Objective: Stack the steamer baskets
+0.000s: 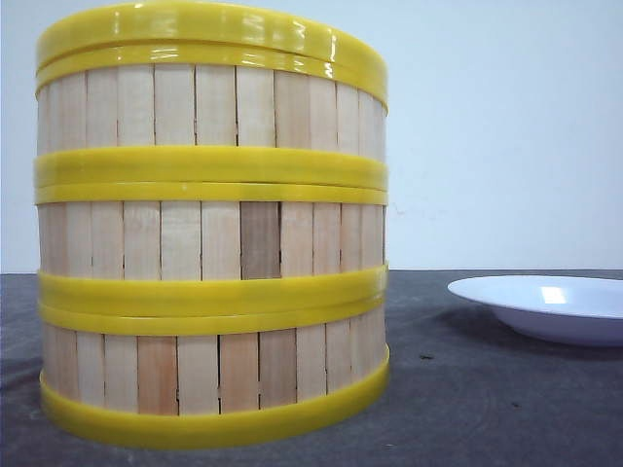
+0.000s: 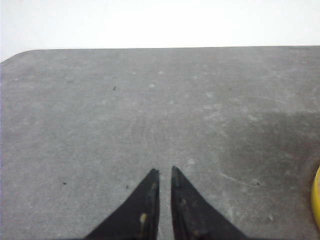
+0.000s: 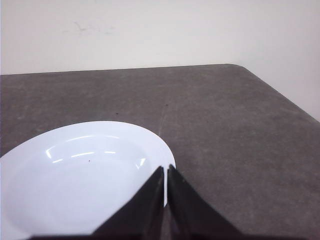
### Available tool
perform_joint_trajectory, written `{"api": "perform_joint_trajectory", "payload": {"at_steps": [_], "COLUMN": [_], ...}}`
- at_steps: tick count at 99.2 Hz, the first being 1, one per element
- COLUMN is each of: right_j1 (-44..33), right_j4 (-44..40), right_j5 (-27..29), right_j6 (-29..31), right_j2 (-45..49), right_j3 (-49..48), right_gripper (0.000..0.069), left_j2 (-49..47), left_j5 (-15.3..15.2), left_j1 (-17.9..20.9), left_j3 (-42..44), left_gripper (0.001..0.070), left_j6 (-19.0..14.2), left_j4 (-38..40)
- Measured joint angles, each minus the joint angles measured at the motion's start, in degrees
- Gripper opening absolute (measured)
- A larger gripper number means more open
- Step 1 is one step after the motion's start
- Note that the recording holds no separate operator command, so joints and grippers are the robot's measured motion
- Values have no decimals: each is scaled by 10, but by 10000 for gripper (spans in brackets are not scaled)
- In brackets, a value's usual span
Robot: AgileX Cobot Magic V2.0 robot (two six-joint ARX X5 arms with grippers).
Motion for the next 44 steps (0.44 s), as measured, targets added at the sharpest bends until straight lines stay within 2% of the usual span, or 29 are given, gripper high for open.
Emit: {"api": "perform_joint_trajectory", "payload": {"at_steps": [44], "right_j1": [0], "right_j4": [-43], "right_j5": [-18], "right_j6": [-7], "right_j2": [-9], "right_j3": [-3], "right_gripper": [4], "left_j2": [0], "left_j5": [0], "left_j1": [0], "left_j3": [0], "left_gripper": [15], "left_j6": [0], "left_j4": [0]}}
